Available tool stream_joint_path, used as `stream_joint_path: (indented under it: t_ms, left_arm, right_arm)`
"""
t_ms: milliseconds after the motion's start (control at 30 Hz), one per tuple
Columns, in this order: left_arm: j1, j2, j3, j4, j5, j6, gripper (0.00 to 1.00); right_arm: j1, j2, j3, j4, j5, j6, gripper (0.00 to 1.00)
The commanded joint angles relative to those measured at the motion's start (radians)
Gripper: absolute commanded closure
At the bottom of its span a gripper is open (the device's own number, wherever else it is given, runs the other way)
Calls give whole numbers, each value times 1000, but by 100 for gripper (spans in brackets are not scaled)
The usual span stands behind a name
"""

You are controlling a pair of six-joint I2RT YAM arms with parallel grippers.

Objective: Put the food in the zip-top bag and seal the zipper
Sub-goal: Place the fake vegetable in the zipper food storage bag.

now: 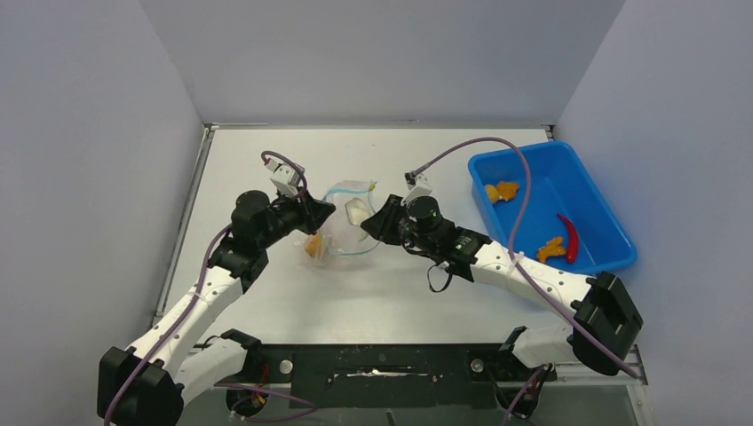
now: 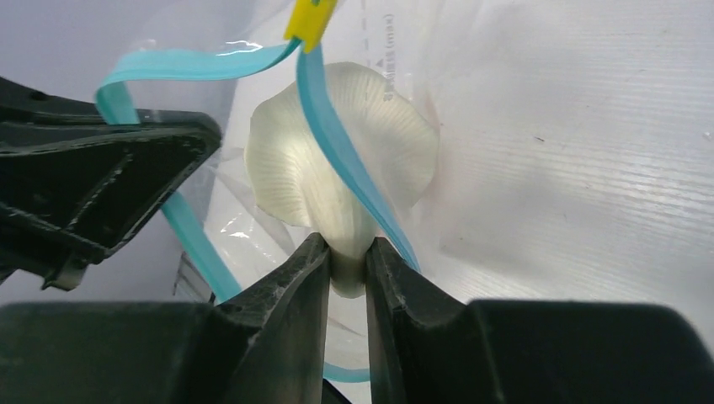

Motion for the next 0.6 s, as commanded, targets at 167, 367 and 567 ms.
stream_joint_path:
  t_ms: [167,367,567]
  left_arm:
    - [-3,-15,3,41,5,13,100]
    - [-3,-3,17,2,17,57,100]
    - [-3,-8,65,-87,-4,132,100]
  right_arm:
    - [-5,41,84,-30,66,-26,69]
    - [-4,52,103,4,-8,-79,57]
    - [-4,20,133,-31,-73,-195,51]
